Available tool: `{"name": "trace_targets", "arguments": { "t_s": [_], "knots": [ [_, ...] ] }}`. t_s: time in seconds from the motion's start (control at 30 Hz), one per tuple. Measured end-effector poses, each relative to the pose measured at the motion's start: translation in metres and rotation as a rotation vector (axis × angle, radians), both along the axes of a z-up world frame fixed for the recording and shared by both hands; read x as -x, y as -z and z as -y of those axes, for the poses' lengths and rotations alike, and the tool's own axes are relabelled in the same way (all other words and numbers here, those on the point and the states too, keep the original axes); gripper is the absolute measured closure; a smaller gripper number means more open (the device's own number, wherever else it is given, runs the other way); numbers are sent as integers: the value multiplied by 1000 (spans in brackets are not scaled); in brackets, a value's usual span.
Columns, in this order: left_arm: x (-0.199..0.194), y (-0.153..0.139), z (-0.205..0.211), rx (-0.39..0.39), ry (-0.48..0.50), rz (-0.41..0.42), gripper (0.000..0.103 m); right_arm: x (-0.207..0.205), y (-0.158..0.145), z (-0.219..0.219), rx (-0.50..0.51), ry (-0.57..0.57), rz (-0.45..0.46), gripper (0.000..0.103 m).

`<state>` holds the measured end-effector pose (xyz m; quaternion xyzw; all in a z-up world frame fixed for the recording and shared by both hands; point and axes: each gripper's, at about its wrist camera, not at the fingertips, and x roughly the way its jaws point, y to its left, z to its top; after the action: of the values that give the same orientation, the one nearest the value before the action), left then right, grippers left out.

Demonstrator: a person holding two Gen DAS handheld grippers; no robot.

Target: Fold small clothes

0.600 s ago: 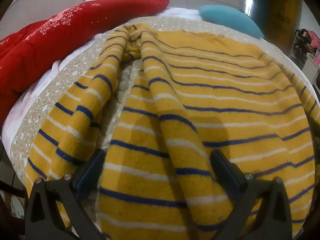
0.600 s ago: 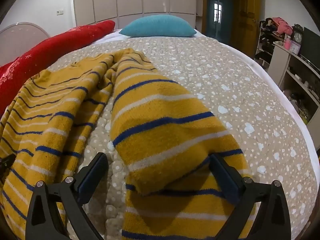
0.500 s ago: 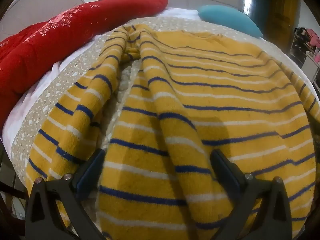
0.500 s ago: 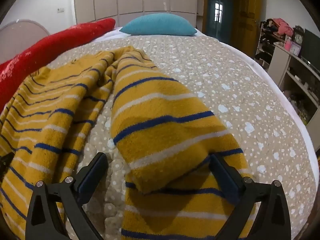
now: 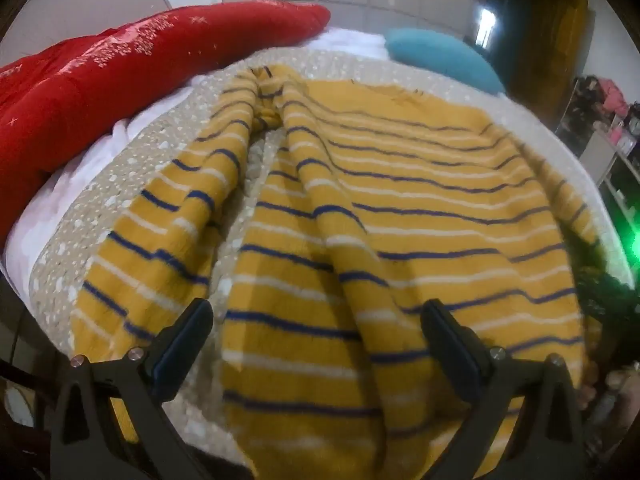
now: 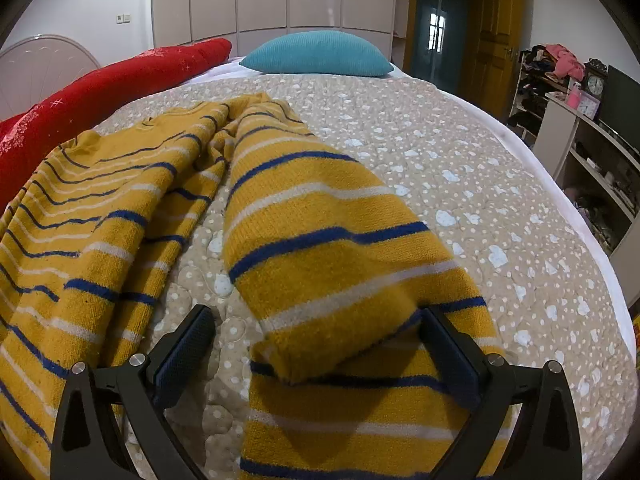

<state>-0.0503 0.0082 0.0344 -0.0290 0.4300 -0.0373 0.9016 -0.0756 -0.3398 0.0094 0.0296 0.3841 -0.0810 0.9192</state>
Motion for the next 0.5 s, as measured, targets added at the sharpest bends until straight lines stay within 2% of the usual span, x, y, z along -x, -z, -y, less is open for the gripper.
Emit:
{"name": "trace_targets", "arguments": {
  "t_s": [0.1, 0.33, 0.4, 0.5],
  "knots": [
    [19, -20, 0, 14, 14, 89, 0, 0, 0, -2, 9, 2, -2, 0],
    [57, -71, -1, -44, -5, 358, 0, 0, 0, -3, 10, -3, -4, 0],
    [58, -79, 4, -78, 15, 380, 0, 0, 1, -2, 2, -5, -6, 0],
    [50, -85, 10, -108, 58, 342, 0, -4, 0, 1, -15, -6, -36, 0]
  ]
}}
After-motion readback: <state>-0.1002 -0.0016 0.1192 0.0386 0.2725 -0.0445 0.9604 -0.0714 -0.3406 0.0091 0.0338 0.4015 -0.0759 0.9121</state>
